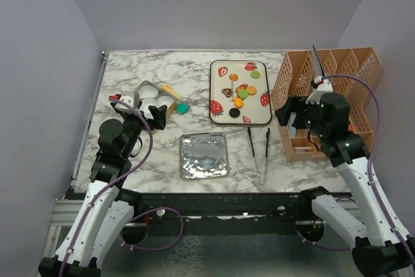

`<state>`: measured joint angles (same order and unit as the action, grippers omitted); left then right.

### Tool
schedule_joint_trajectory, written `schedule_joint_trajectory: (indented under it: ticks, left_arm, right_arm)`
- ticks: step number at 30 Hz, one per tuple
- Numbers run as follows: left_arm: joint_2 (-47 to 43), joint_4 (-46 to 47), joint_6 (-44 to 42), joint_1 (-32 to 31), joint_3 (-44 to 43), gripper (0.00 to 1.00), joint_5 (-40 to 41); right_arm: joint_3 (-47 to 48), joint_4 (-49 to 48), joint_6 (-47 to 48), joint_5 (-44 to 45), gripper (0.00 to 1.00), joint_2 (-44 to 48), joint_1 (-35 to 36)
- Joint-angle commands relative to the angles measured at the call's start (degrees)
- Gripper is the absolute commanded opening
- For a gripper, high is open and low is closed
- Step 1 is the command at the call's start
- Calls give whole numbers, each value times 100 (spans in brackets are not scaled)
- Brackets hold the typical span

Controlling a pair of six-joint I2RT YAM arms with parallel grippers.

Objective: Pack the cookies

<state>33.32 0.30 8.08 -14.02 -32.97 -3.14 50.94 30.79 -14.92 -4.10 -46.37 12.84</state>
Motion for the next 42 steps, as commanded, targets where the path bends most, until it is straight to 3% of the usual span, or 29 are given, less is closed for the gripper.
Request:
schedule_joint_trajectory:
  ticks: [1,8,12,20,35,42]
  left_arm:
    - [-70,21,56,-13,-48,99,442]
    - [-109,-21,217,-14,-93,99,707]
    - [-132,-21,221,-13,-104,99,744]
    - [-133,-21,282,-13,-102,99,726]
    - [-8,91,337,-13,-14,99,-15]
    - [156,85,637,-13,-104,99,-486]
  right_arm:
    - [401,616,127,24,87,-401,187]
    - [489,584,-355,1274,87,-1160,1896]
    - [280,352,-669,1435,87,-1610,2315]
    - [-324,-158,-963,1371,81,-2309,2497]
    - [-526,-1061,-1048,1639,58,-3860,2530]
    - [-706,-1384,-1065,1836,43,-3980,2530]
